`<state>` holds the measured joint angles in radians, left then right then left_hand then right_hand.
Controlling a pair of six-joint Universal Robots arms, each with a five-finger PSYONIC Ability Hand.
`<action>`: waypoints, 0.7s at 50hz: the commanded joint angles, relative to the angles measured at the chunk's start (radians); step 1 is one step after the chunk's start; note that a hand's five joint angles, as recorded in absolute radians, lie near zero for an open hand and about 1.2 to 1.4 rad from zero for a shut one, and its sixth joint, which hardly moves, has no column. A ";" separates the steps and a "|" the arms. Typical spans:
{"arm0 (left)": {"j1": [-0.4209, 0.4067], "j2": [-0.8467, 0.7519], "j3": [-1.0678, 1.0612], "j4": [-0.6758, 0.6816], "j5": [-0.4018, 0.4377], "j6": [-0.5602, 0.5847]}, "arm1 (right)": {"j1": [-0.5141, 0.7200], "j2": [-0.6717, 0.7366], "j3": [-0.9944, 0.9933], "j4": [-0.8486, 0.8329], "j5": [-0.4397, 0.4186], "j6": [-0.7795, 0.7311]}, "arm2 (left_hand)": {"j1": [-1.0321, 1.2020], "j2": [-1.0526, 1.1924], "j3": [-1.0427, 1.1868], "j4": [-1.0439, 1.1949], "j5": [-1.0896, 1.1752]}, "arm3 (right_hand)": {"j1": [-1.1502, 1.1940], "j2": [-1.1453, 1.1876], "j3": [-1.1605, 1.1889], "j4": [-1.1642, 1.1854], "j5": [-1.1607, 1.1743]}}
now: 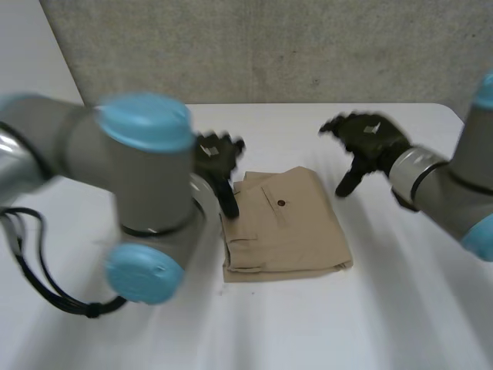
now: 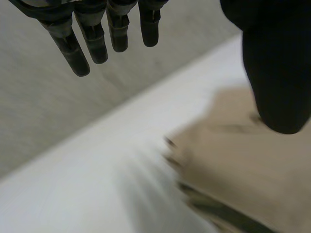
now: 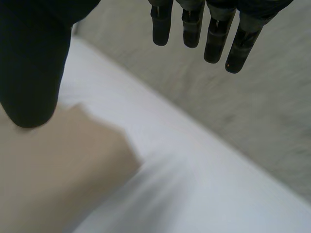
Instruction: Fold the shorts.
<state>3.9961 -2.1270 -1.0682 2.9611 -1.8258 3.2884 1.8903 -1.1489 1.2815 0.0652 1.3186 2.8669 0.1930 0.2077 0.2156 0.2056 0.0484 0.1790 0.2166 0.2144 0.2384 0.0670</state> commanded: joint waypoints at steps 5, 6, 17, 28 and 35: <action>0.230 0.387 -0.062 -0.126 0.100 -0.015 | -0.013 -0.275 -0.045 0.057 0.243 0.085 | -0.018 -0.032 -0.040 -0.030 -0.048 | -0.004 -0.042 -0.040 -0.064 -0.067; 0.242 0.395 -0.067 -0.142 0.112 -0.016 | -0.013 -0.276 -0.050 0.070 0.243 0.085 | -0.018 -0.033 -0.041 -0.031 -0.048 | -0.004 -0.042 -0.040 -0.064 -0.067; 0.288 0.455 -0.102 -0.189 0.166 -0.108 | -0.011 -0.278 -0.060 0.140 0.241 0.085 | -0.018 -0.033 -0.041 -0.031 -0.048 | -0.004 -0.042 -0.040 -0.064 -0.067; 0.281 0.467 -0.165 -0.125 0.171 -0.118 | 0.004 -0.233 -0.018 0.114 0.229 0.088 | -0.018 -0.033 -0.041 -0.031 -0.048 | -0.004 -0.042 -0.040 -0.064 -0.067; 0.276 0.480 -0.216 -0.031 0.171 -0.108 | 0.033 -0.051 0.025 0.019 0.085 0.078 | -0.018 -0.033 -0.041 -0.031 -0.048 | -0.004 -0.042 -0.040 -0.064 -0.067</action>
<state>4.2753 -1.6571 -1.2475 2.8597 -1.6553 3.1716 1.8967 -1.3471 1.2709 0.1602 1.5204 2.9531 0.1930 0.2077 0.2156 0.2056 0.0484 0.1790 0.2166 0.2144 0.2384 0.0670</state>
